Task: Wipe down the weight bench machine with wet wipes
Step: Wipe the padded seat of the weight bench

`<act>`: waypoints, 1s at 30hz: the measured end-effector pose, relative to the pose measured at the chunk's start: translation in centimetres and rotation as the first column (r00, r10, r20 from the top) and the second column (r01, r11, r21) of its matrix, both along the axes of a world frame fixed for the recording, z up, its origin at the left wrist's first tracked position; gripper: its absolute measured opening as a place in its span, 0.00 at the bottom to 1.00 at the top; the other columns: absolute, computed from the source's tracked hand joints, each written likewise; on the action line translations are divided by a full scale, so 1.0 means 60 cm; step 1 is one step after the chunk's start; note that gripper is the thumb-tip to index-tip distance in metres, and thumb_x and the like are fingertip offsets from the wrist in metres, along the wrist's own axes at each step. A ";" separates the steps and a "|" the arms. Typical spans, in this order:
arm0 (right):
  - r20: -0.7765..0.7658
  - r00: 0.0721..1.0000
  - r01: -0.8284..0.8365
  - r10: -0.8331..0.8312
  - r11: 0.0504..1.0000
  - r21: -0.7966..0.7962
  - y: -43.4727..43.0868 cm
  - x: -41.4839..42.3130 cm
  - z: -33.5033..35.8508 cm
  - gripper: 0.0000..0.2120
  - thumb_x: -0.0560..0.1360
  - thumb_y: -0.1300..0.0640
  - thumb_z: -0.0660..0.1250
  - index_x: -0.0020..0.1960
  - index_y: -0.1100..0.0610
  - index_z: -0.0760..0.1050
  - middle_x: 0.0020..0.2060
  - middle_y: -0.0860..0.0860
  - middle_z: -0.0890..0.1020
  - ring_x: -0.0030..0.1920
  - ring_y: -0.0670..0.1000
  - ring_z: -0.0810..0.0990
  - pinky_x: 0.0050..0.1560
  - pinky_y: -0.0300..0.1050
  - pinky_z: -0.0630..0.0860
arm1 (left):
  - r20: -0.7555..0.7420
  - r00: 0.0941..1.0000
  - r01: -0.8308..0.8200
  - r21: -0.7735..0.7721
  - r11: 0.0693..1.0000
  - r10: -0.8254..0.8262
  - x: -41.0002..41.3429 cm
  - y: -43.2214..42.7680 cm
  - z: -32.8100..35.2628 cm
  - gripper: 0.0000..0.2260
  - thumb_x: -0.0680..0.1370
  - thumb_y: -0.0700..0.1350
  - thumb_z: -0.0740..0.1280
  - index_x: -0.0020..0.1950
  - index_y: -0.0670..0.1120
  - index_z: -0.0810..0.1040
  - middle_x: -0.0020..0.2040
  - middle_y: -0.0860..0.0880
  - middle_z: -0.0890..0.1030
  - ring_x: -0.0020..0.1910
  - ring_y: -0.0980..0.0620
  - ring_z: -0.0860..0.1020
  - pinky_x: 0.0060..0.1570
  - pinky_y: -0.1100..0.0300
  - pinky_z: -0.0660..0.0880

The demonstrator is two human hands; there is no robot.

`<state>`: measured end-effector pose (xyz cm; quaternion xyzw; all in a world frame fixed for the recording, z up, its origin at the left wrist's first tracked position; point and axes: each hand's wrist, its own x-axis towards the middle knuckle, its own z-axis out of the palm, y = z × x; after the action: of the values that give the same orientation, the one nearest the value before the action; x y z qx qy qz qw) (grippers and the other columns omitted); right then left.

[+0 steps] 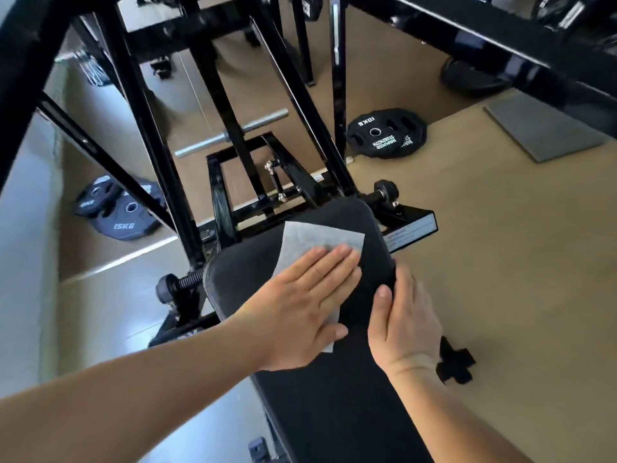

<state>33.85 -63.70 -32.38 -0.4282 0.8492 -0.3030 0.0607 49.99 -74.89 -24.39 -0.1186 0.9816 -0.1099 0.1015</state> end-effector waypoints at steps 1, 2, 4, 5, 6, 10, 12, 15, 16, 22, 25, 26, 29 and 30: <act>-0.005 1.000 0.005 -0.005 1.000 -0.006 -0.001 0.000 -0.001 0.25 0.83 0.47 0.49 0.73 0.59 0.68 0.59 0.57 0.80 0.51 0.60 0.79 0.45 0.50 0.75 | -0.021 0.999 0.044 -0.020 0.999 -0.045 -0.019 -0.017 0.007 0.33 0.86 0.61 0.45 0.84 0.42 0.45 0.84 0.41 0.43 0.83 0.44 0.38 0.81 0.45 0.40; -0.005 1.000 0.008 -0.008 1.000 -0.014 -0.002 0.001 -0.002 0.25 0.83 0.47 0.49 0.73 0.59 0.68 0.59 0.57 0.80 0.52 0.59 0.79 0.45 0.49 0.74 | -0.045 0.997 0.066 -0.043 0.997 -0.068 -0.042 -0.032 0.013 0.32 0.86 0.60 0.44 0.84 0.43 0.45 0.84 0.42 0.44 0.83 0.45 0.39 0.81 0.45 0.41; -0.005 1.000 0.011 -0.012 1.000 -0.027 -0.002 0.002 -0.005 0.26 0.83 0.46 0.48 0.74 0.59 0.68 0.59 0.56 0.80 0.51 0.59 0.79 0.43 0.47 0.71 | -0.086 0.996 0.010 -0.075 0.997 -0.016 -0.083 -0.052 0.019 0.30 0.86 0.59 0.42 0.84 0.44 0.44 0.84 0.44 0.43 0.83 0.45 0.38 0.81 0.44 0.42; -0.007 1.000 0.014 -0.014 0.999 -0.030 -0.001 0.002 -0.007 0.26 0.84 0.45 0.48 0.73 0.59 0.68 0.59 0.56 0.80 0.51 0.59 0.79 0.43 0.46 0.70 | -0.105 0.994 -0.044 -0.080 0.996 0.036 -0.094 -0.053 0.017 0.30 0.86 0.59 0.41 0.84 0.45 0.43 0.84 0.44 0.43 0.83 0.45 0.38 0.80 0.43 0.42; -0.006 1.000 0.015 -0.015 0.999 -0.032 -0.001 0.001 -0.008 0.26 0.84 0.45 0.47 0.73 0.58 0.67 0.59 0.56 0.80 0.51 0.58 0.79 0.44 0.45 0.69 | -0.120 0.990 -0.086 -0.070 0.994 0.077 -0.095 -0.049 0.011 0.30 0.86 0.59 0.41 0.84 0.45 0.42 0.84 0.45 0.42 0.83 0.45 0.37 0.80 0.42 0.42; 0.010 1.000 0.005 -0.004 0.999 -0.042 0.002 0.000 -0.009 0.24 0.83 0.46 0.49 0.73 0.57 0.66 0.59 0.55 0.79 0.52 0.58 0.78 0.47 0.46 0.70 | -0.129 0.989 -0.068 0.017 0.998 0.070 -0.060 -0.019 0.000 0.31 0.86 0.61 0.41 0.85 0.47 0.46 0.84 0.45 0.43 0.83 0.45 0.37 0.80 0.41 0.42; 0.012 1.000 0.007 -0.006 0.999 -0.050 0.001 0.001 -0.009 0.24 0.83 0.46 0.49 0.73 0.58 0.67 0.60 0.55 0.79 0.52 0.59 0.79 0.47 0.46 0.69 | -0.205 0.977 -0.034 0.131 0.991 0.061 -0.057 -0.025 0.014 0.28 0.86 0.59 0.46 0.85 0.49 0.53 0.85 0.46 0.48 0.84 0.45 0.43 0.81 0.42 0.44; -0.002 1.000 0.018 -0.018 0.998 -0.054 0.000 0.005 -0.008 0.24 0.84 0.46 0.48 0.72 0.59 0.68 0.60 0.56 0.79 0.52 0.59 0.79 0.46 0.46 0.69 | -0.263 0.962 -0.057 0.089 0.994 0.078 -0.069 -0.040 0.024 0.25 0.86 0.55 0.56 0.83 0.51 0.62 0.84 0.46 0.54 0.84 0.42 0.48 0.80 0.40 0.50; -0.008 1.000 0.021 -0.021 0.998 -0.054 -0.001 0.005 -0.007 0.24 0.84 0.46 0.48 0.72 0.59 0.68 0.59 0.56 0.79 0.51 0.58 0.79 0.46 0.45 0.68 | -0.230 0.969 -0.085 0.024 0.996 0.088 -0.074 -0.045 0.022 0.26 0.86 0.57 0.54 0.84 0.52 0.58 0.85 0.45 0.52 0.84 0.41 0.46 0.80 0.39 0.48; -0.015 0.999 0.028 -0.029 0.999 -0.045 -0.002 0.001 -0.010 0.25 0.85 0.46 0.48 0.72 0.59 0.69 0.58 0.55 0.79 0.51 0.56 0.78 0.47 0.44 0.68 | -0.171 0.982 -0.085 -0.037 0.996 0.078 -0.113 -0.091 0.022 0.31 0.85 0.63 0.44 0.85 0.52 0.46 0.85 0.47 0.46 0.84 0.42 0.42 0.80 0.41 0.48; -0.012 1.000 0.027 -0.027 0.999 -0.033 0.002 0.002 -0.008 0.24 0.84 0.46 0.48 0.72 0.58 0.68 0.57 0.55 0.80 0.50 0.56 0.79 0.46 0.44 0.68 | -0.196 0.967 -0.175 -0.031 0.984 0.165 -0.093 -0.051 0.007 0.31 0.85 0.62 0.45 0.85 0.50 0.45 0.85 0.44 0.43 0.83 0.40 0.40 0.80 0.39 0.46; -0.015 1.000 0.019 -0.019 0.999 -0.032 0.002 0.001 -0.007 0.24 0.84 0.46 0.48 0.72 0.58 0.67 0.56 0.55 0.79 0.49 0.56 0.79 0.45 0.44 0.68 | -0.182 0.969 -0.175 -0.026 0.984 0.167 -0.073 -0.026 -0.003 0.31 0.85 0.62 0.46 0.85 0.50 0.46 0.84 0.42 0.43 0.83 0.39 0.38 0.80 0.38 0.44; -0.023 1.000 0.007 -0.008 1.000 -0.022 0.000 -0.001 -0.006 0.22 0.84 0.46 0.48 0.71 0.57 0.66 0.55 0.56 0.79 0.48 0.56 0.79 0.45 0.45 0.69 | -0.073 0.995 -0.068 0.058 0.996 0.073 0.020 0.042 -0.028 0.30 0.85 0.63 0.50 0.85 0.53 0.50 0.84 0.41 0.43 0.82 0.39 0.38 0.80 0.38 0.42; -0.027 1.000 0.011 -0.011 1.000 -0.020 0.000 -0.001 -0.004 0.22 0.84 0.46 0.48 0.71 0.57 0.66 0.55 0.56 0.79 0.48 0.57 0.79 0.45 0.45 0.69 | -0.021 1.000 0.007 0.074 0.997 -0.005 0.047 0.050 -0.030 0.29 0.85 0.63 0.50 0.85 0.55 0.49 0.84 0.41 0.44 0.83 0.39 0.38 0.80 0.39 0.42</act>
<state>33.81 -63.71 -32.59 -0.4280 0.8493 -0.3061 0.0432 52.84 -71.87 -26.16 -0.1130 0.9863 -0.0727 0.0952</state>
